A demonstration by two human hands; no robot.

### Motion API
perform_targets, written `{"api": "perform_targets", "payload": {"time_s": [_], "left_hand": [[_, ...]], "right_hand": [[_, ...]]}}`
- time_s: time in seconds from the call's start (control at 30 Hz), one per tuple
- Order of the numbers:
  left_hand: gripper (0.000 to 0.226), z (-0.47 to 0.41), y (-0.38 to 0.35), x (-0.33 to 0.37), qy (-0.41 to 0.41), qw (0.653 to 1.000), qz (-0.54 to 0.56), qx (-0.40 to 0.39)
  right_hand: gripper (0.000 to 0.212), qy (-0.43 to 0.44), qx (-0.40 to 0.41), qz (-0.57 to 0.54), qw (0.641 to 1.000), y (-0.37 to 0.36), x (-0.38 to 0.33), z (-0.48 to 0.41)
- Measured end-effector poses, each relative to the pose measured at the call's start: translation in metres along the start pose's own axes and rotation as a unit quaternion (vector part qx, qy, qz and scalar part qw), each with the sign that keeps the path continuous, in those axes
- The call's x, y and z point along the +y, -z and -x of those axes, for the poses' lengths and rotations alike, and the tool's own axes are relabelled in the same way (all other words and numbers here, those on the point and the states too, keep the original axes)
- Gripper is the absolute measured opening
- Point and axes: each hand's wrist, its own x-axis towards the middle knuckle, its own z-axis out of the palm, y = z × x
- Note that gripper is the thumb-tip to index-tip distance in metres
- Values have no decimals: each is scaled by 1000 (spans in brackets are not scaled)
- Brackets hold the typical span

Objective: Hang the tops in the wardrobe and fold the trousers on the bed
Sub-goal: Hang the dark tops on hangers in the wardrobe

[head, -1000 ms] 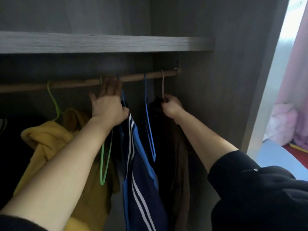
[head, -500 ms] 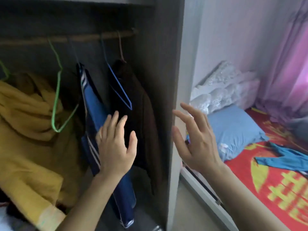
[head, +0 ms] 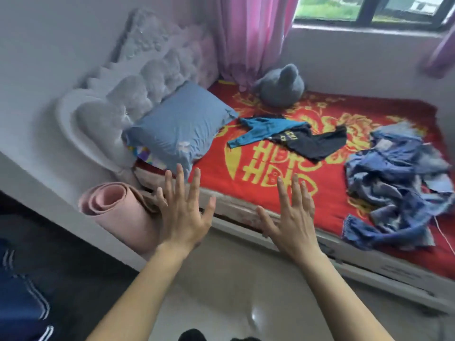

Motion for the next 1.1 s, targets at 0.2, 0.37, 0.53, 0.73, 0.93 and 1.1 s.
{"api": "perform_targets", "payload": {"time_s": [0.2,0.37,0.53,0.73,0.93,1.1], "left_hand": [[78,-31,-71,91,-75,994,-4,-85],[79,-92,-126,119,-41,984,24,-171],[82,-201,-203,125,-36,970,36,-236],[82,-351,-324,139,-30,948,30,-316],[75,-438,-453,164,-53,936,39,-346],[83,-474,-578,184,-11,921,22,-388]], "right_hand": [[86,-95,-22,6,995,16,109,1],[87,-134,-65,13,989,-5,164,-47],[83,-188,-106,20,976,-48,221,-129],[79,-267,-168,22,949,-127,298,-271],[80,-313,-200,15,928,-220,376,-377],[83,-304,-217,53,926,-307,431,-412]]}}
